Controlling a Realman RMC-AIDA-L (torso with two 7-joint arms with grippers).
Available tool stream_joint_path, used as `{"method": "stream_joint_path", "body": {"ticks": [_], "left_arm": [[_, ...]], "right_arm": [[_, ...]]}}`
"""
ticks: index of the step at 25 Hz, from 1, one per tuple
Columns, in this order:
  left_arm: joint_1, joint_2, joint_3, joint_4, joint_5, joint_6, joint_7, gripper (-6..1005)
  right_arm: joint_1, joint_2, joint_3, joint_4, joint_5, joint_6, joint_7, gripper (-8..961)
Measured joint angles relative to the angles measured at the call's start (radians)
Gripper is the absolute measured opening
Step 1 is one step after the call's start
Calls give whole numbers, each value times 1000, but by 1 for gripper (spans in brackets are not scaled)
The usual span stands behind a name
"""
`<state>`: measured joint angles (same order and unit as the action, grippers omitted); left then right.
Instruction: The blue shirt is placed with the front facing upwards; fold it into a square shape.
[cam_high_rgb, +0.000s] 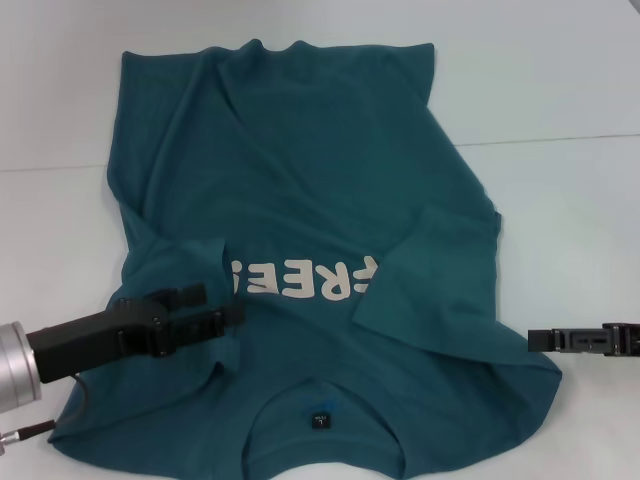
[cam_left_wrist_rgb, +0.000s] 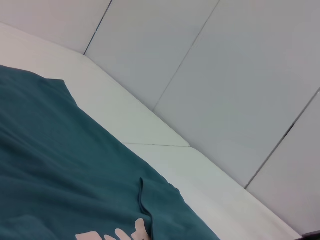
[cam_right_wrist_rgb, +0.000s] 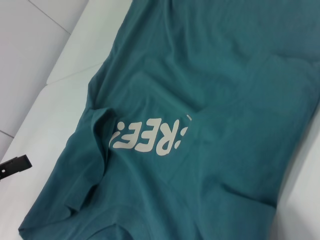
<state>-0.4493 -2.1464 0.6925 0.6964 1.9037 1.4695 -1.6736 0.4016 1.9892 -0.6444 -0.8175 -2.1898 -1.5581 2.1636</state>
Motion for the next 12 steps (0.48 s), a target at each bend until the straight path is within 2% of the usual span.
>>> {"method": "stream_joint_path", "body": {"ticks": [6, 12], "left_arm": [[5, 8, -6, 7, 35, 11, -42, 874], [18, 18, -22, 42, 129, 11, -146, 873]], "right_arm": [[2, 8, 35, 0, 5, -32, -30, 884], [16, 19, 59, 1, 35, -76, -86, 885]]}}
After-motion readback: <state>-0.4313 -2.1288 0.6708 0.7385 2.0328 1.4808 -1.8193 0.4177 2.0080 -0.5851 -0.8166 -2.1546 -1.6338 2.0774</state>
